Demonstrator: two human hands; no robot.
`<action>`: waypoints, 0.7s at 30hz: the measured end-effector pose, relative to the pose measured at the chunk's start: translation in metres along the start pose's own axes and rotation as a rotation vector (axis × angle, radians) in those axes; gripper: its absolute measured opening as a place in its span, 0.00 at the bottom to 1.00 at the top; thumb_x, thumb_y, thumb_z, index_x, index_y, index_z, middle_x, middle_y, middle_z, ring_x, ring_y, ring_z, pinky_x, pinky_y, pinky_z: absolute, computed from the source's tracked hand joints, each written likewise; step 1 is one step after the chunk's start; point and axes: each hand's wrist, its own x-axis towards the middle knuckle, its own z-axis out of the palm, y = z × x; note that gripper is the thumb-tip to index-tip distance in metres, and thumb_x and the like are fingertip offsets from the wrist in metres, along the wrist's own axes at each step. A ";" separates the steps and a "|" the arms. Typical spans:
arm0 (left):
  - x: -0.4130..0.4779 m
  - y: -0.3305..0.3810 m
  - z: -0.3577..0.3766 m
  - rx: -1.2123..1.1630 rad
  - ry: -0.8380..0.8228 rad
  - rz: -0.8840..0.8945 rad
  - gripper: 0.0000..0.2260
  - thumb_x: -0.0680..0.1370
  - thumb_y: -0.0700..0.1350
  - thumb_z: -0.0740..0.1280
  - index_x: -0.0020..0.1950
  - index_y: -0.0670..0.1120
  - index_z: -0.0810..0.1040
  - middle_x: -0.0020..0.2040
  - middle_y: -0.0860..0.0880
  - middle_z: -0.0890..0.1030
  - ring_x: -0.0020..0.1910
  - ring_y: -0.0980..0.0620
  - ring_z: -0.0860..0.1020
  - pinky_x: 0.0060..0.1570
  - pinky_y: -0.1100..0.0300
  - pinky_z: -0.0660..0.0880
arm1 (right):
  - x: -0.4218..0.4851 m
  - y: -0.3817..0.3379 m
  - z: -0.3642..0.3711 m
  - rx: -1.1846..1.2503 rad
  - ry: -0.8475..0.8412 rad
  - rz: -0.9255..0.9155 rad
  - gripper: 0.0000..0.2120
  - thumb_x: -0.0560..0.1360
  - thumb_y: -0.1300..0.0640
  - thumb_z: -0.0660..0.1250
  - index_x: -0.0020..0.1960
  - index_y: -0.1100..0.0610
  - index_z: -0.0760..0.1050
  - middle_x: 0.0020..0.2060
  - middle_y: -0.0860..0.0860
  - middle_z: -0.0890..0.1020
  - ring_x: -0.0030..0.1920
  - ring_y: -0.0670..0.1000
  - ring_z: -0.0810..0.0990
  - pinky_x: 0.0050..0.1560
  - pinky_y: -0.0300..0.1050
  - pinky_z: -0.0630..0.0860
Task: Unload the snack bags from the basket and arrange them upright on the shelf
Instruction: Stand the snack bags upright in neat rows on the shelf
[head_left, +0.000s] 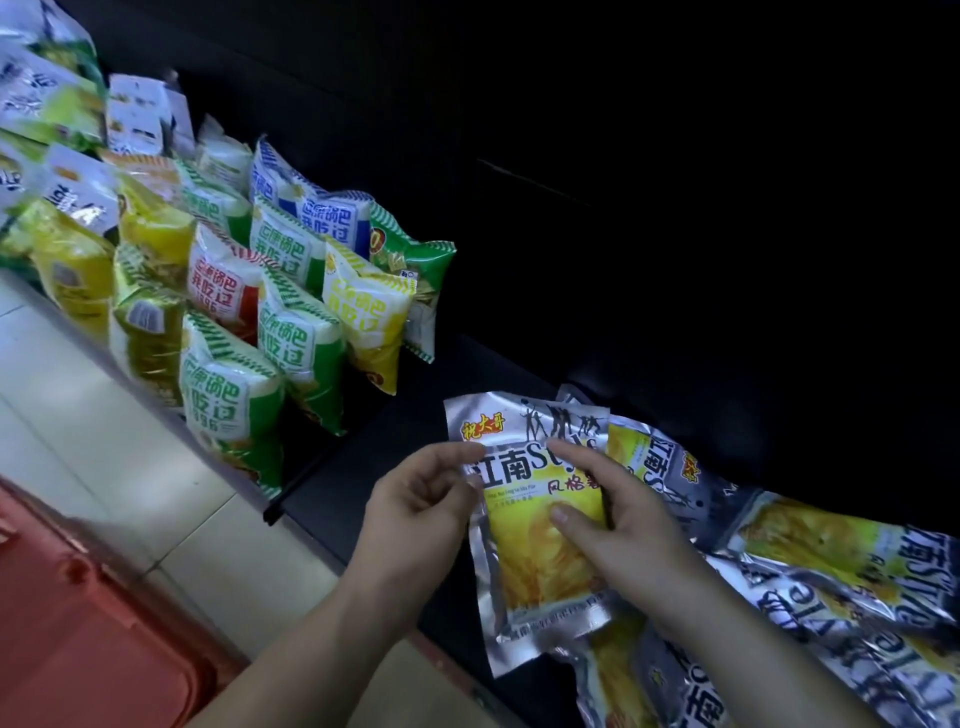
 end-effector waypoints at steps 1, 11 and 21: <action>0.001 0.002 -0.004 -0.002 0.000 0.008 0.09 0.81 0.34 0.66 0.55 0.44 0.84 0.41 0.41 0.86 0.42 0.49 0.83 0.46 0.53 0.80 | 0.001 -0.002 -0.001 0.011 -0.002 -0.004 0.29 0.78 0.60 0.71 0.63 0.26 0.73 0.65 0.26 0.68 0.68 0.29 0.61 0.73 0.45 0.64; 0.003 -0.008 -0.006 0.234 -0.165 0.025 0.21 0.76 0.38 0.75 0.66 0.52 0.80 0.57 0.52 0.86 0.54 0.52 0.85 0.55 0.48 0.82 | 0.009 0.004 0.015 0.146 0.214 0.028 0.26 0.75 0.59 0.75 0.62 0.30 0.76 0.67 0.35 0.74 0.72 0.42 0.69 0.68 0.50 0.74; 0.017 -0.006 -0.019 0.145 -0.150 -0.084 0.29 0.71 0.29 0.76 0.62 0.57 0.77 0.49 0.48 0.86 0.39 0.50 0.86 0.29 0.60 0.79 | 0.026 -0.012 0.036 0.301 0.142 0.033 0.21 0.84 0.63 0.60 0.58 0.39 0.82 0.54 0.32 0.82 0.53 0.27 0.77 0.44 0.23 0.73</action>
